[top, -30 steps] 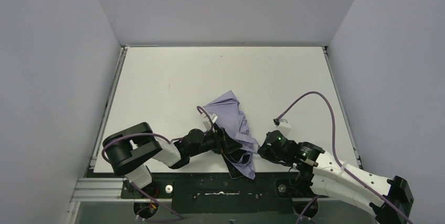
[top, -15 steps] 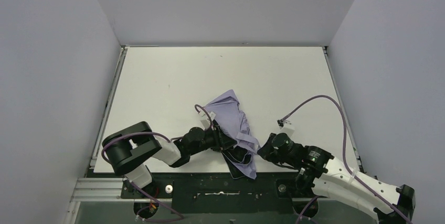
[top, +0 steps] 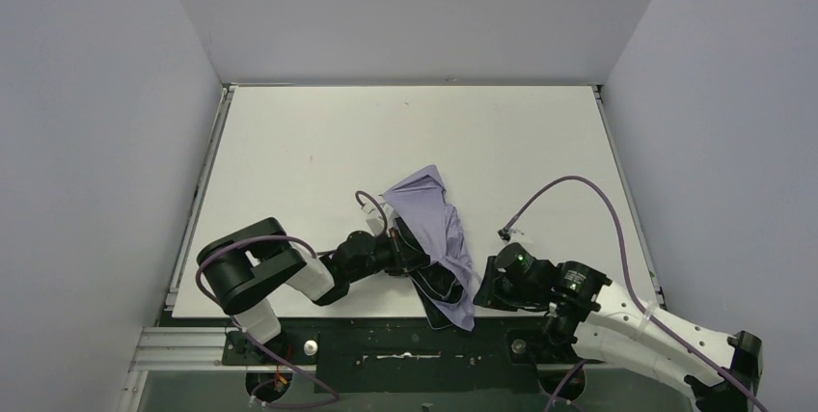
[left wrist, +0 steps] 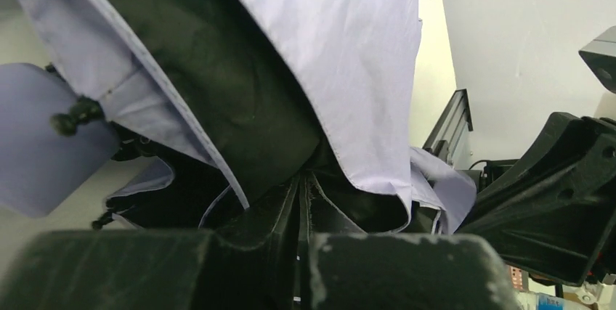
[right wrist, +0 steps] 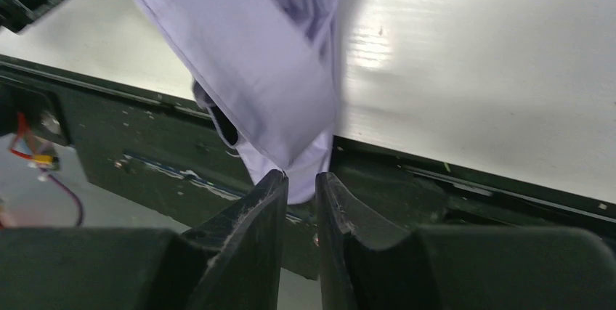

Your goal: Put away the umbrella

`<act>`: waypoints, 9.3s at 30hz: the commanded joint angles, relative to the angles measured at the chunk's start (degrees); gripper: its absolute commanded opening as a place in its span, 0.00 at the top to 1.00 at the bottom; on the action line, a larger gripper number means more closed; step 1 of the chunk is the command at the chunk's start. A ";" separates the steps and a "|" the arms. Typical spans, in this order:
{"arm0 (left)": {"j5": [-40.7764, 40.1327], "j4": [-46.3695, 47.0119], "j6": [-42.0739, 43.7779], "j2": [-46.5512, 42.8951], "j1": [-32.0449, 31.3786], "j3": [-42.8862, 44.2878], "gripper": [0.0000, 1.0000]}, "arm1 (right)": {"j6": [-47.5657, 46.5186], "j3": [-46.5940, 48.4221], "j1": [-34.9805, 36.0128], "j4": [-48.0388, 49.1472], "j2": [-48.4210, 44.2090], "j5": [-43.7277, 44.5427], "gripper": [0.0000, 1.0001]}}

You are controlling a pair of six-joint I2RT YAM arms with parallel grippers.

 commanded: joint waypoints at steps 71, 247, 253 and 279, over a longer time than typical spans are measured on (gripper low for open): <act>6.25 6.31 3.37 5.93 1.30 0.71 1.00 | -20.47 23.15 2.45 3.20 14.10 18.74 0.69; 15.69 -90.25 28.83 16.78 34.19 89.38 0.66 | -8.50 -8.22 1.30 51.02 51.75 11.93 1.00; 16.48 -97.28 33.85 26.70 30.33 98.49 0.60 | -8.19 -8.41 1.53 50.81 51.28 12.28 1.00; 6.46 -110.83 37.03 46.42 26.16 118.28 0.48 | -8.58 -7.20 2.31 49.67 51.61 12.43 1.00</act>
